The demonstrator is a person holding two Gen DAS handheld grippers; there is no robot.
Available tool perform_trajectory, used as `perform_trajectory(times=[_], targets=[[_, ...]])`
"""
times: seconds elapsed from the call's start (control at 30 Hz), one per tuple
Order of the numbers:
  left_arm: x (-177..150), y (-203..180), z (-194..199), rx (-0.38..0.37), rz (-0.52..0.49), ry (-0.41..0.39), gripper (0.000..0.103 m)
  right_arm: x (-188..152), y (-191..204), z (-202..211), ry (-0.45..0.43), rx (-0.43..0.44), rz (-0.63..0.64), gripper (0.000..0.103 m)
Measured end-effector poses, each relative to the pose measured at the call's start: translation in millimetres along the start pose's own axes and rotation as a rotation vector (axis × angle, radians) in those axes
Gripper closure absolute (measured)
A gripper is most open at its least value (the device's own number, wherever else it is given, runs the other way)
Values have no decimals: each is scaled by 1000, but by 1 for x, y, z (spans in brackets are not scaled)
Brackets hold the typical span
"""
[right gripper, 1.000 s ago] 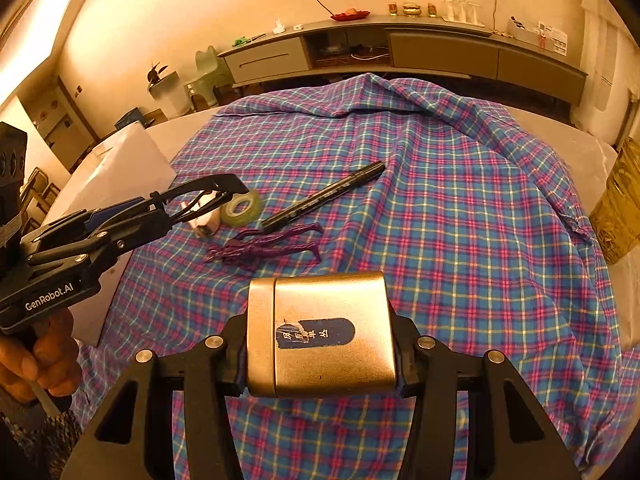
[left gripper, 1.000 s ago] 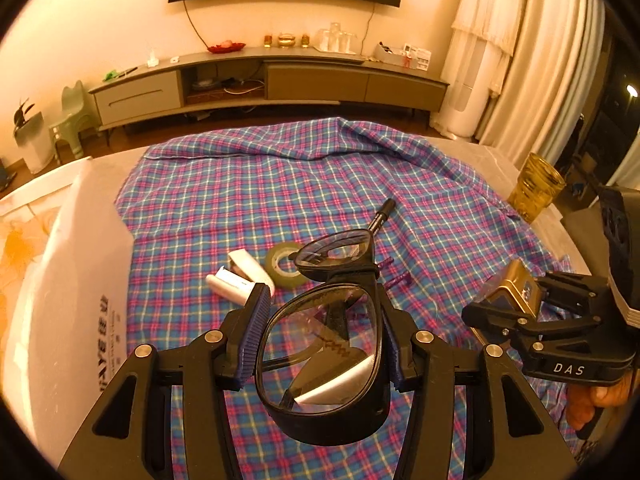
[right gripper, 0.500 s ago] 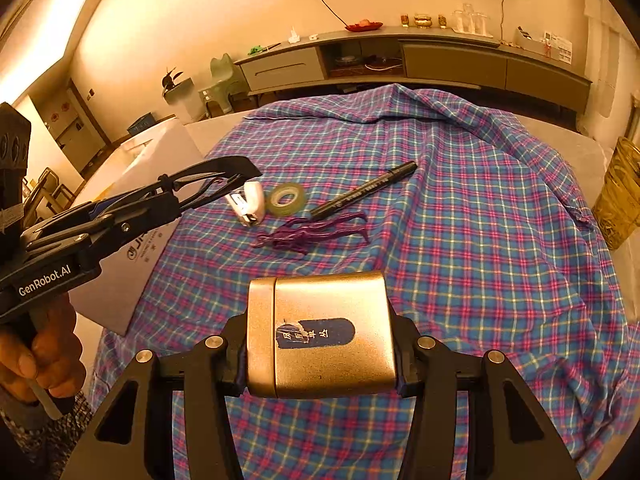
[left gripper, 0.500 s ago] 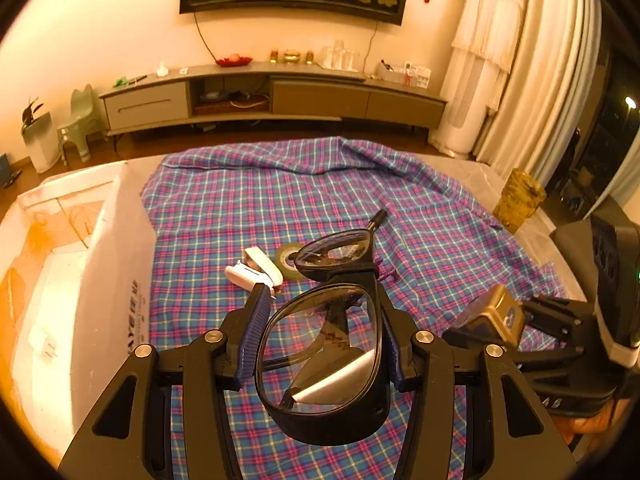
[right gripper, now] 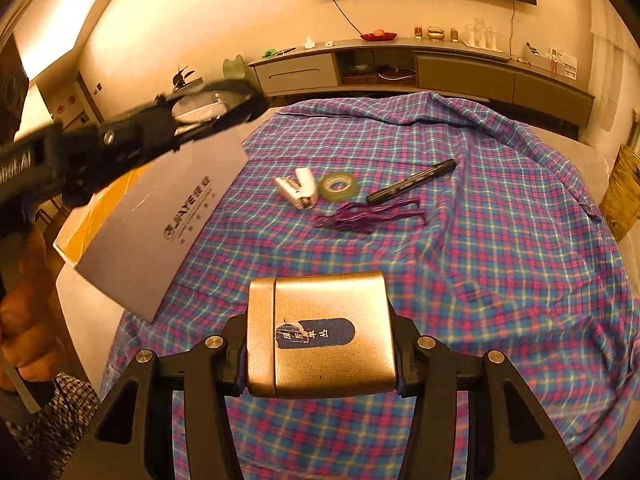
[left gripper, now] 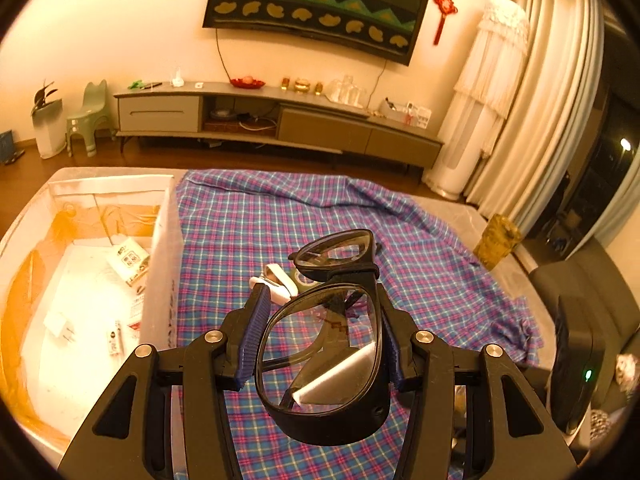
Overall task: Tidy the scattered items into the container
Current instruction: 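Lift and carry the tin and glasses with both grippers over the white foam box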
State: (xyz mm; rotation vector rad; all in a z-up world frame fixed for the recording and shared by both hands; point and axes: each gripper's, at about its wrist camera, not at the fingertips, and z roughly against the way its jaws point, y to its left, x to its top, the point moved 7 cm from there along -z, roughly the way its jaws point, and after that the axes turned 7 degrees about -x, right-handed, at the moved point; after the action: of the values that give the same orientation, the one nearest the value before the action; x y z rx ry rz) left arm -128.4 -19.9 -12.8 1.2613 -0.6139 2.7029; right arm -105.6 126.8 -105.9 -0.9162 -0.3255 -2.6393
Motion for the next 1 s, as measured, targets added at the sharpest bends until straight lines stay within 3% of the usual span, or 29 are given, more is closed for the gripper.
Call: perform_trajectory(times=[0.5,1.0], targets=[[-3,34,39,-19,91,-75,51,-2,57,24,-31,-6,49,51],[-2,113,80,14,252,-153,51,33,134,33,-66,27,158,51]])
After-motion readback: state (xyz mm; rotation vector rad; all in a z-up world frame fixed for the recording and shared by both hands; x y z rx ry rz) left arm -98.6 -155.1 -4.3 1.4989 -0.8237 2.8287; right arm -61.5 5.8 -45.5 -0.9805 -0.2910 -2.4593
